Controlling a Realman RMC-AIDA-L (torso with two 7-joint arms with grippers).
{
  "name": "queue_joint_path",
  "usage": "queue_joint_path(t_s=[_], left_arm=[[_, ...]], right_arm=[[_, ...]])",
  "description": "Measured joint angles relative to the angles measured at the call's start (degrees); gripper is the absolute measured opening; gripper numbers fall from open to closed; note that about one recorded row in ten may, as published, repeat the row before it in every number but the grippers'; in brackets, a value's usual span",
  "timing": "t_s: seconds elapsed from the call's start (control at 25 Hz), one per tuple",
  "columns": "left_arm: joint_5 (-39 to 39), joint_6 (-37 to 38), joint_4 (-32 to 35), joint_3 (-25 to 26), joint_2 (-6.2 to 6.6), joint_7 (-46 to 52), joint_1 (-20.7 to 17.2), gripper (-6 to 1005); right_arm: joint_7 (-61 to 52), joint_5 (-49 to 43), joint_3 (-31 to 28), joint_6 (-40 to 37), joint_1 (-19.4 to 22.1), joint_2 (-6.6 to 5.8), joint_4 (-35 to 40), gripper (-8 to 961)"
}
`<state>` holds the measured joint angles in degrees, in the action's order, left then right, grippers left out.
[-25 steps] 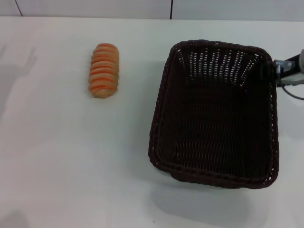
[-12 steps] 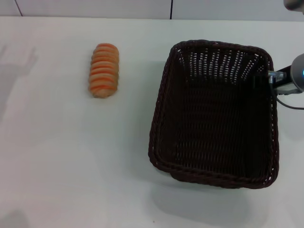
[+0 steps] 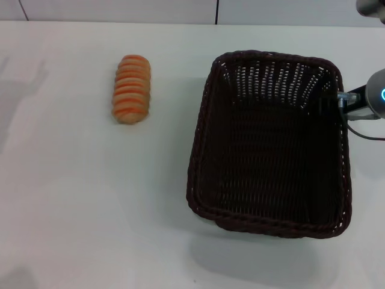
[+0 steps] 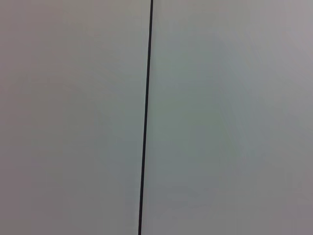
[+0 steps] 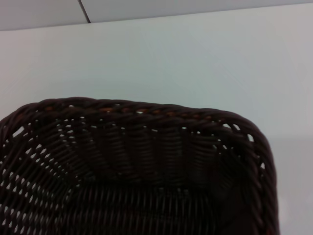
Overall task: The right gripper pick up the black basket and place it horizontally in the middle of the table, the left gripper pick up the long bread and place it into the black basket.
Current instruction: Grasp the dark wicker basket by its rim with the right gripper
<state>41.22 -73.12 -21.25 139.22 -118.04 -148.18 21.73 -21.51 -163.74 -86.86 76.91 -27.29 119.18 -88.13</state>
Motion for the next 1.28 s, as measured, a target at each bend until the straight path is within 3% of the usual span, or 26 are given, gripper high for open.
queue_joint_path(t_s=[0.28, 0.48, 0.88, 1.28], left_arm=[[0.00, 0.00, -0.19, 0.00, 0.00, 0.00, -0.05, 860], [0.00, 0.00, -0.20, 0.00, 0.00, 0.04, 0.00, 860], [0.00, 0.33, -0.19, 0.00, 0.00, 0.07, 0.14, 860], [0.00, 3.80, -1.09, -1.35, -0.05, 0.09, 0.37, 860]], right_arm=[[0.02, 0.01, 0.09, -0.16, -0.46, -0.04, -0.16, 277], [0.69, 0.05, -0.07, -0.92, -0.23, -0.12, -0.58, 172], [10.62, -0.09, -2.70, -5.39, -0.82, -0.26, -1.34, 167], [29.61, 6.66, -14.34, -3.78, -5.88, -0.77, -3.06, 159]])
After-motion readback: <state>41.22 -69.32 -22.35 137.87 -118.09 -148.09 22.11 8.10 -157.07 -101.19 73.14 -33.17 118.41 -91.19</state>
